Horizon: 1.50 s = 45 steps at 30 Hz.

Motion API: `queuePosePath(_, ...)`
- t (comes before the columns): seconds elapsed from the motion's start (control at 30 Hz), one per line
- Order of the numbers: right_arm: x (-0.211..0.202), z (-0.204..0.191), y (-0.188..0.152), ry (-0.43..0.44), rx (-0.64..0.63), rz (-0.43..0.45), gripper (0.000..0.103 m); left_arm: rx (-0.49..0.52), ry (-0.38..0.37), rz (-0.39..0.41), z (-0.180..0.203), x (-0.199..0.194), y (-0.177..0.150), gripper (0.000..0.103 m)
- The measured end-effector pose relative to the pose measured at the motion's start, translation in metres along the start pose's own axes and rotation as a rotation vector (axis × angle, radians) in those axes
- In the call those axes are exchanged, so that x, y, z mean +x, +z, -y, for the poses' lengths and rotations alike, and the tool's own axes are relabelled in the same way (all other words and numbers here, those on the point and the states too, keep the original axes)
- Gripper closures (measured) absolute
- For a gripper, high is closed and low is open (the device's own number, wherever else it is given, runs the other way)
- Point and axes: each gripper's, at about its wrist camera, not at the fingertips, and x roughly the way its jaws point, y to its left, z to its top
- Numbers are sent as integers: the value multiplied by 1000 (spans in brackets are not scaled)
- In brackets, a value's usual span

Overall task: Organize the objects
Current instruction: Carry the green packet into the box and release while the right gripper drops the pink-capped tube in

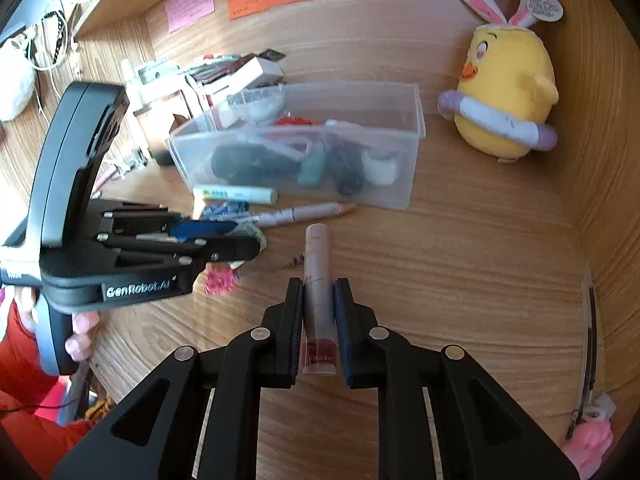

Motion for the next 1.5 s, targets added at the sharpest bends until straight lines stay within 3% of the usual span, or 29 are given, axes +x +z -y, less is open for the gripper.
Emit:
queuePosePath(0.53, -10, -14, 52, 10, 6, 127, 89, -48, -10, 197, -22, -69, 21, 79)
queuePosePath(0.93, -13, -24, 102, -15, -25, 213, 89, -87, 30, 289, -48, -91, 48, 79)
queuePosePath(1.2, -6, -28, 130, -26, -46, 238, 89, -116, 73, 316, -66, -95, 66, 79)
queuePosePath(1.5, 19, -18, 149, -59, -41, 201, 89, -161, 119, 249, -93, -65, 73, 79)
